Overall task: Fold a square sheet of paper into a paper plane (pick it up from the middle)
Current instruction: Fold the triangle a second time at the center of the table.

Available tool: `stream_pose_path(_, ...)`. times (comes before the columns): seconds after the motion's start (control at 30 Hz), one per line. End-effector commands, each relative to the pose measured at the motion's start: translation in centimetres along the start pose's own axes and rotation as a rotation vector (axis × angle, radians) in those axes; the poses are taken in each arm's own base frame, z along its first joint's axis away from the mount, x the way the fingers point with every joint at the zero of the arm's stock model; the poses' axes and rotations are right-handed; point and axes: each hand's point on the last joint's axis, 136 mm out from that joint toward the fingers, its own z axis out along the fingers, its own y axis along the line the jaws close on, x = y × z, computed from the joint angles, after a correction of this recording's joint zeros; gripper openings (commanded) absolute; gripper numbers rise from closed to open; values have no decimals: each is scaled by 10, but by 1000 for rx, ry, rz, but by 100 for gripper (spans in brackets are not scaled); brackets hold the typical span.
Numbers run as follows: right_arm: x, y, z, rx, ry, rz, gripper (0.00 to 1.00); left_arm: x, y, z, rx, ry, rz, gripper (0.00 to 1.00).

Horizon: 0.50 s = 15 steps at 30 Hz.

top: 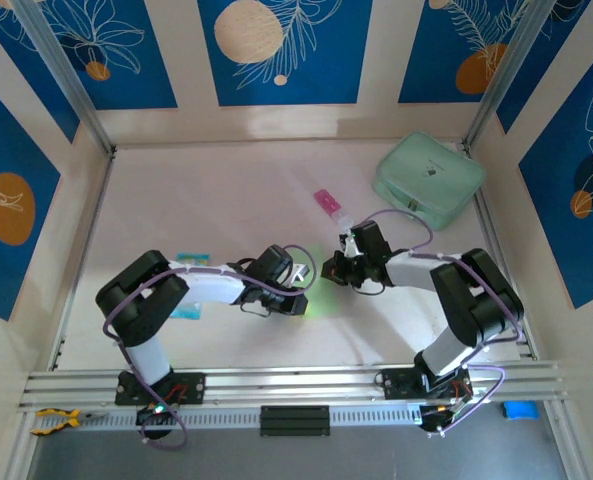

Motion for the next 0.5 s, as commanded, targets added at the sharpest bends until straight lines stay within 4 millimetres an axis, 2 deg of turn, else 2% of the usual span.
stream_pose_path(0.0,5,-13,8,25,42,24,0,38,42,4,-153,129,-72,0)
stream_pose_path(0.13,15,-30,14,70,71,61,0,16,16,-5,-90,74,-50,2)
stream_pose_path(0.3,24,-36,14,87,77,68,0,-20,-17,-10,-13,12,-21,3)
stream_pose_path(0.47,26,-38,13,87,75,77,0,-40,-24,0,-1,0,-14,4)
